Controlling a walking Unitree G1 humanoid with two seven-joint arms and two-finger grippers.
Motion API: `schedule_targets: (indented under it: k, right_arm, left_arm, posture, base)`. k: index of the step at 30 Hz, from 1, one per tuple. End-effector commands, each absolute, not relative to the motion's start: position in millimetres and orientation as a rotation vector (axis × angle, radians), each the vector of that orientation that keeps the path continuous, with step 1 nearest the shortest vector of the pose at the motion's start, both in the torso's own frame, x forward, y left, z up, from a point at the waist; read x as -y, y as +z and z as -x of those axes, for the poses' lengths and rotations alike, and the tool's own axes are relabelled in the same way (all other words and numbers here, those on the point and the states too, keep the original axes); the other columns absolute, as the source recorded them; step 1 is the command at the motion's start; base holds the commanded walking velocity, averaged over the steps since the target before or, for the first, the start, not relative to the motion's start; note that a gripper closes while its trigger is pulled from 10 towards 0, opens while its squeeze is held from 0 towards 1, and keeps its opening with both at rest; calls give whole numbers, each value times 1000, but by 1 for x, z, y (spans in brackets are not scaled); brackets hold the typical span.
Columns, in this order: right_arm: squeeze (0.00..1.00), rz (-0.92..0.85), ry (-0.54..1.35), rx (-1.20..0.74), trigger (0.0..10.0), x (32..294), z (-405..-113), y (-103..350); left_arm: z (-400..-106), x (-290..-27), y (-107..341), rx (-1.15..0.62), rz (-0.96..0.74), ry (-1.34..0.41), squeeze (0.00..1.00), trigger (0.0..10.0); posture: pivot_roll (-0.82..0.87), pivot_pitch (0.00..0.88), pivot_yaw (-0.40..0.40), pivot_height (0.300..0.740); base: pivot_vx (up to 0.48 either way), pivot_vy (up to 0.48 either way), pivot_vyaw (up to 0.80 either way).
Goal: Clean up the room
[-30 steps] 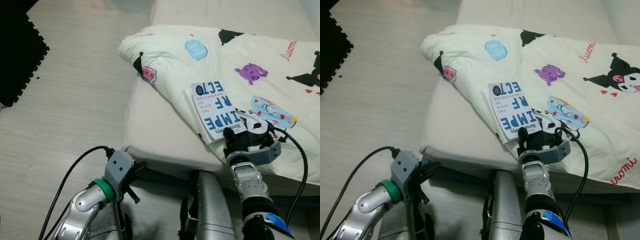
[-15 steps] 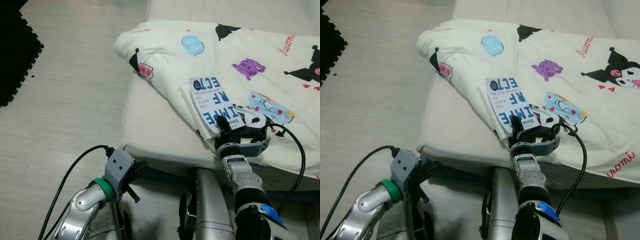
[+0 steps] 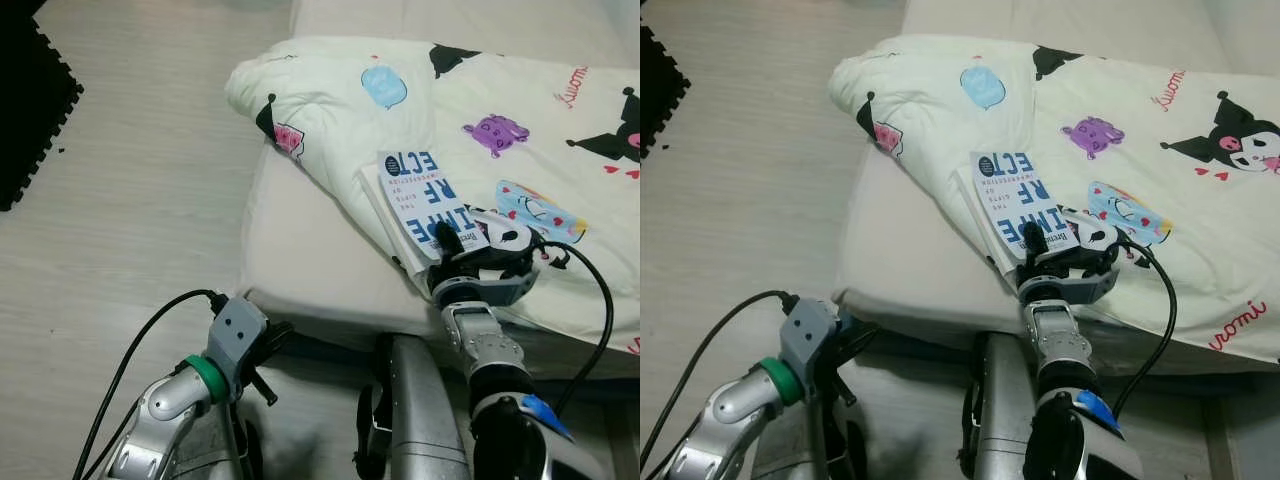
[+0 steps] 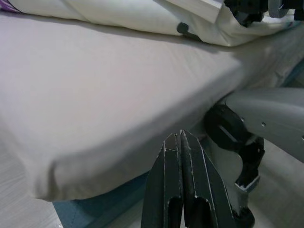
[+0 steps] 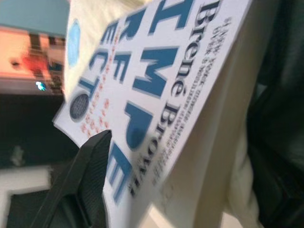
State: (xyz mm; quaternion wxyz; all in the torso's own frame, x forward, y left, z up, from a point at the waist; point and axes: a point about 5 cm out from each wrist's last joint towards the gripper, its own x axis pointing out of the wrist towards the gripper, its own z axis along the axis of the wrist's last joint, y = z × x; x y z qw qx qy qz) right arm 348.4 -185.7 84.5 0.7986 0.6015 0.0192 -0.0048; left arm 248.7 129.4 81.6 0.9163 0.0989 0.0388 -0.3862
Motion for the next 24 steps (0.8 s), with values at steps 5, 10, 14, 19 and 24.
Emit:
schedule_targets:
  k: [5, 10, 14, 19, 24]
  right_arm:
    - [0, -1085, -83, -104, 10000, 205, -331, 70]
    - [0, -1032, -104, -90, 10000, 213, -328, 72]
    - [1000, -1181, -154, 45, 10000, 237, -325, 88]
    - [1000, -1284, -108, 74, 10000, 237, -325, 94]
    - [1000, -1337, -72, 62, 10000, 234, -326, 94]
  left_arm:
    - [-241, -126, 72, -112, -231, -836, 0, 10000]
    - [-241, -125, 72, -112, -231, -842, 0, 10000]
    - [-243, -123, 73, -110, -229, -859, 0, 10000]
    - [-244, -122, 75, -109, -225, -867, 0, 10000]
    - [-244, -122, 75, -111, -222, -868, 0, 10000]
  posture:
    - [77, 276, 29, 560]
    - [74, 275, 30, 560]
    - [68, 274, 34, 560]
    - [69, 279, 29, 560]
    - [69, 282, 30, 560]
  base:
    - [0, 0, 0]
    - [0, 0, 0]
    - [0, 0, 0]
    - [0, 0, 0]
    - [0, 0, 0]
